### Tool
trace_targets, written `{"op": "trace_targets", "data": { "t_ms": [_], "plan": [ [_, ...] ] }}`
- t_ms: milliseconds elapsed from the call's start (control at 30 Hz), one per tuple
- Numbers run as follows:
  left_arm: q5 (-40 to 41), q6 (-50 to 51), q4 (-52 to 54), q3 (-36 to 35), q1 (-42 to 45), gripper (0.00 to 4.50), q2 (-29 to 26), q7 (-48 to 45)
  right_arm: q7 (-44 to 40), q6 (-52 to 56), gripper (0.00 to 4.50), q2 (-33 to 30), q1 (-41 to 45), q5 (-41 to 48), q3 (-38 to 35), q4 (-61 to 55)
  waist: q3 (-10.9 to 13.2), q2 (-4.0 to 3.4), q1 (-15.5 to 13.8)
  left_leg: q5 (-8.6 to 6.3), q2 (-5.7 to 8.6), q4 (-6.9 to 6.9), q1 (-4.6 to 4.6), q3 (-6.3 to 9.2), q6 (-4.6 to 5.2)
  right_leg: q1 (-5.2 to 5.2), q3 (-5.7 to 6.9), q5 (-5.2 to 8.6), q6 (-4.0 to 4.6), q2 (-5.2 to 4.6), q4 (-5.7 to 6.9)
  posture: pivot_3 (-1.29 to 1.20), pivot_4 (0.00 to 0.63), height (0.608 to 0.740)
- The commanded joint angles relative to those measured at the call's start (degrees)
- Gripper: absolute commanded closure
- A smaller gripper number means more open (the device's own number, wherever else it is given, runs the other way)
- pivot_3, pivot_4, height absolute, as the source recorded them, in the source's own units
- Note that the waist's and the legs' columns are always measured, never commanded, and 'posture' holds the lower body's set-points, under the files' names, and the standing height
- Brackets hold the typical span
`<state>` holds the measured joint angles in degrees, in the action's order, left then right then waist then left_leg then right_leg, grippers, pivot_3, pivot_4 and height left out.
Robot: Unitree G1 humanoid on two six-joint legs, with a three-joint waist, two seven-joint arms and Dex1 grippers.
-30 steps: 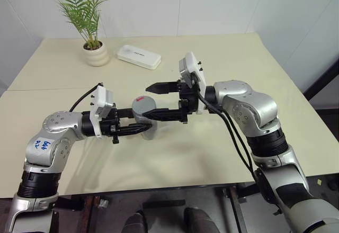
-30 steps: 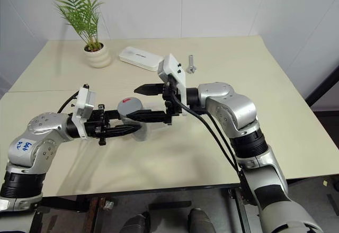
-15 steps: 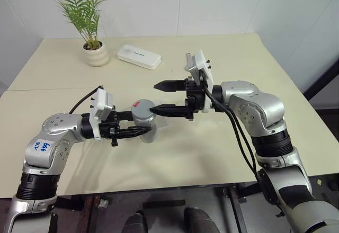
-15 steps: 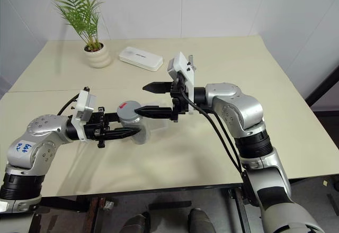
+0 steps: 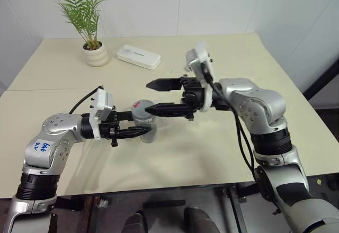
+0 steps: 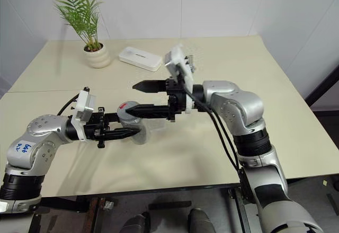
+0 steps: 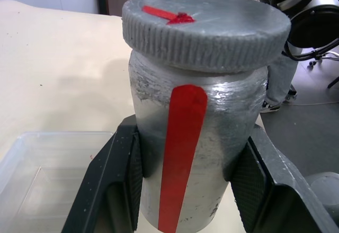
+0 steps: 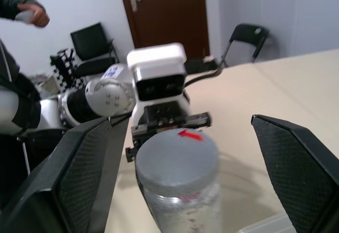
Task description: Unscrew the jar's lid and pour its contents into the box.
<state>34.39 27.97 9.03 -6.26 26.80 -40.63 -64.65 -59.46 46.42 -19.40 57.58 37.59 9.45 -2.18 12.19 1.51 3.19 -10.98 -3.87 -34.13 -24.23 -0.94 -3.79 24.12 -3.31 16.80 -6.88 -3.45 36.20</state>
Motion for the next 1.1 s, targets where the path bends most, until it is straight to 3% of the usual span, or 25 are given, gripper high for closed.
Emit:
{"op": "trace_targets", "data": {
  "t_ms": [33, 367, 467, 600, 700, 833, 933, 1100],
  "plan": [
    [1.14, -0.15, 2.15, -0.94, 0.48, 2.64, -0.76, -0.22, 0.88, -1.54, 0.04, 1.45, 1.17, -1.37, 1.26, -2.18, 0.0, 0.0, -0.04, 0.0, 0.0, 0.0, -0.01, 0.0, 0.0, 0.0, 0.0, 0.0, 0.0, 0.0, 0.0, 0.0, 0.15, 0.74],
    [1.0, -0.27, 1.94, -0.75, 0.69, 2.64, -0.59, -0.22, 1.56, -2.7, 0.04, 3.01, 0.41, -3.24, 2.02, -2.22, 0.0, 0.0, -0.04, 0.0, 0.0, 0.0, -0.01, 0.0, 0.0, 0.01, 0.0, 0.0, 0.0, 0.0, 0.01, 0.0, 0.15, 0.74],
    [1.03, -0.28, 1.95, -0.78, 0.66, 2.64, -0.56, -0.2, 1.5, -2.84, 0.66, 3.06, -0.07, -3.42, 2.1, -2.41, 0.0, 0.0, -0.05, 0.0, 0.0, 0.0, -0.01, 0.0, 0.0, 0.01, 0.0, 0.0, 0.0, 0.0, 0.01, 0.0, 0.15, 0.74],
    [1.09, -0.3, 1.86, -0.89, 0.67, 2.64, -0.64, -0.28, 1.42, -3.15, 1.96, 3.17, -0.29, -3.58, 2.05, -2.33, 0.0, 0.0, -0.04, 0.0, 0.0, 0.0, 0.0, 0.0, 0.0, 0.01, 0.0, 0.0, 0.0, 0.0, 0.01, 0.0, 0.15, 0.74],
    [1.13, -0.29, 1.9, -1.03, 0.56, 2.64, -0.76, -0.32, 3.03, -2.6, 1.98, 4.29, 0.21, -2.46, 0.03, -1.45, 0.0, 0.0, -0.03, 0.0, 0.0, 0.0, 0.0, 0.0, 0.0, 0.01, 0.0, 0.0, 0.0, 0.0, 0.02, 0.0, 0.15, 0.74],
    [1.36, -0.1, 2.37, -1.52, -0.13, 2.64, -1.04, -0.26, 7.91, 3.38, 1.98, 7.8, 2.66, 10.04, -12.23, 0.49, 0.0, 0.0, -0.03, 0.0, -0.01, 0.0, 0.0, 0.0, 0.0, 0.01, 0.0, 0.0, 0.0, 0.0, 0.05, 0.0, 0.15, 0.74],
    [1.88, 0.25, 3.1, -2.15, -1.14, 2.64, -1.43, -0.02, 11.34, 4.9, 1.98, 7.57, 2.47, 14.68, -18.0, 0.75, -0.01, 0.02, -0.17, 0.0, 0.0, 0.0, -0.01, -0.01, 0.0, 0.01, -0.01, 0.0, -0.01, -0.03, 0.07, 0.0, 0.15, 0.74],
    [4.71, 2.88, 5.41, -4.08, -3.06, 2.64, -2.08, 0.44, 10.47, -6.92, 1.98, -0.83, -6.22, 2.9, -17.53, 3.73, -0.1, 0.17, -0.49, -0.02, 0.0, 0.0, 0.0, -0.01, 0.02, -0.01, 0.01, 0.0, 0.01, -0.03, -0.06, 0.0, 0.15, 0.74]
  ]
}}
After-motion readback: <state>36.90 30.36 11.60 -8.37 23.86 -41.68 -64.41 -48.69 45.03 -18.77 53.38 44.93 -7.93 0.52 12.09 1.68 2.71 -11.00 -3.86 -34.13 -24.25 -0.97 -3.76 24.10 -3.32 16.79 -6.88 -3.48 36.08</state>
